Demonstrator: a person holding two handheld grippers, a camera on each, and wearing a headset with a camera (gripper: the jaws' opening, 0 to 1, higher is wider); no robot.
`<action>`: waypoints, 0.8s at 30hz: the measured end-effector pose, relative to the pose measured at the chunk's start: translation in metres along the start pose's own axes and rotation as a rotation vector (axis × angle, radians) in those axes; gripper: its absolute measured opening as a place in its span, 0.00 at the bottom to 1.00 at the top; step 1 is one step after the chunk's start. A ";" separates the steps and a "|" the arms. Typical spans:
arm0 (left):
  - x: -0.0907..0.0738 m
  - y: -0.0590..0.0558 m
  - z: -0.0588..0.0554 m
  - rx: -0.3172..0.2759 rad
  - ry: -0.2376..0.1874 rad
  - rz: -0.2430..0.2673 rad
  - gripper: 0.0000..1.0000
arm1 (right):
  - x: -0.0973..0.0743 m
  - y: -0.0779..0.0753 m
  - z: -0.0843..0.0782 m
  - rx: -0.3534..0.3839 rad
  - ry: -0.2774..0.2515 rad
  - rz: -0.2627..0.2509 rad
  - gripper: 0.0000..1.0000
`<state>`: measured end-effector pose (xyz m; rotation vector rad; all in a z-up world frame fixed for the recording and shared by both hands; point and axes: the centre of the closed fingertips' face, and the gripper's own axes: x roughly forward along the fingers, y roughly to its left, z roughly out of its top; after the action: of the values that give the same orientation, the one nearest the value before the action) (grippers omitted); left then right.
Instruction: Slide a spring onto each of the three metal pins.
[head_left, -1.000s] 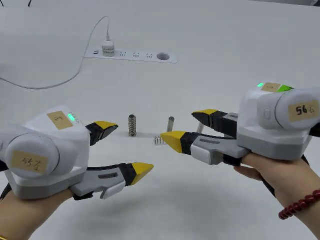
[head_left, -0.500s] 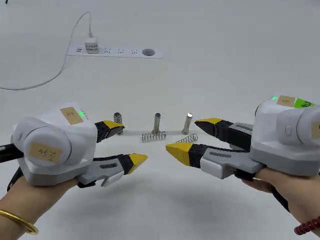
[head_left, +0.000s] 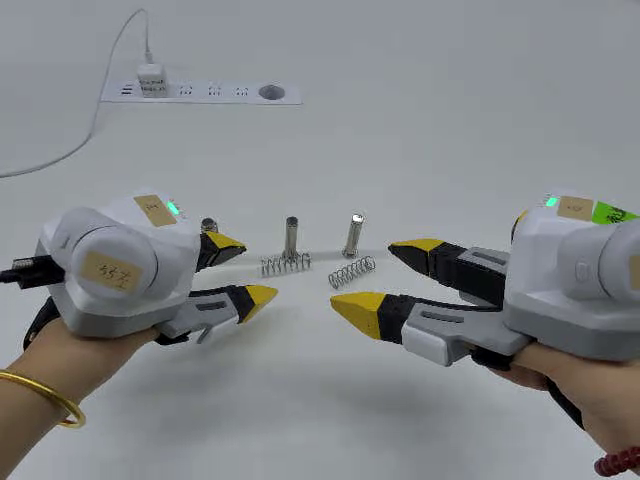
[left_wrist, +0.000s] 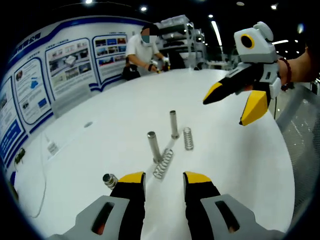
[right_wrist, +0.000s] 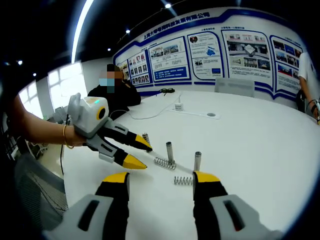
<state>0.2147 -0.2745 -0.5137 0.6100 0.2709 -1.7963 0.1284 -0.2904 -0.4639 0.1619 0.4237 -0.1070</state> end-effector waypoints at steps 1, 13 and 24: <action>0.001 0.000 0.000 0.000 -0.001 -0.002 0.30 | 0.000 0.000 0.000 0.000 0.000 0.001 0.52; 0.020 0.006 -0.008 -0.022 0.017 -0.020 0.24 | 0.000 -0.003 -0.005 0.010 0.003 -0.015 0.52; 0.026 0.007 -0.010 -0.018 0.021 -0.032 0.21 | 0.000 -0.004 -0.007 0.015 0.013 -0.017 0.52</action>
<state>0.2184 -0.2926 -0.5350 0.6154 0.3124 -1.8174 0.1248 -0.2930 -0.4709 0.1735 0.4375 -0.1254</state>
